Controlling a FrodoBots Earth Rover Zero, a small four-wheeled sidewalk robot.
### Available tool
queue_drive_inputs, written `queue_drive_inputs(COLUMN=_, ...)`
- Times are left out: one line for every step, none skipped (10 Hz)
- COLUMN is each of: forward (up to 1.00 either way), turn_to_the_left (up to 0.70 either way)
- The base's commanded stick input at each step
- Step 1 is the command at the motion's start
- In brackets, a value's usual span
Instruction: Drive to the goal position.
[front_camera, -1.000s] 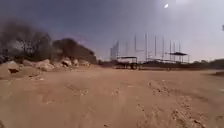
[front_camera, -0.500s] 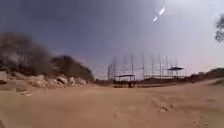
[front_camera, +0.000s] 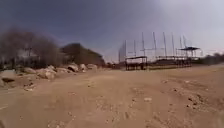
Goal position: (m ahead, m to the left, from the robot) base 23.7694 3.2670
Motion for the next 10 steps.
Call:
queue_drive_inputs(forward=1.0, turn_to_the_left=0.03)
queue_drive_inputs(forward=1.0, turn_to_the_left=0.03)
queue_drive_inputs(forward=1.0, turn_to_the_left=0.03)
queue_drive_inputs(forward=1.0, turn_to_the_left=0.03)
queue_drive_inputs(forward=1.0, turn_to_the_left=0.03)
queue_drive_inputs(forward=1.0, turn_to_the_left=0.03)
queue_drive_inputs(forward=1.0, turn_to_the_left=0.03)
queue_drive_inputs(forward=1.0, turn_to_the_left=0.03)
queue_drive_inputs(forward=1.0, turn_to_the_left=0.03)
queue_drive_inputs(forward=1.0, turn_to_the_left=0.03)
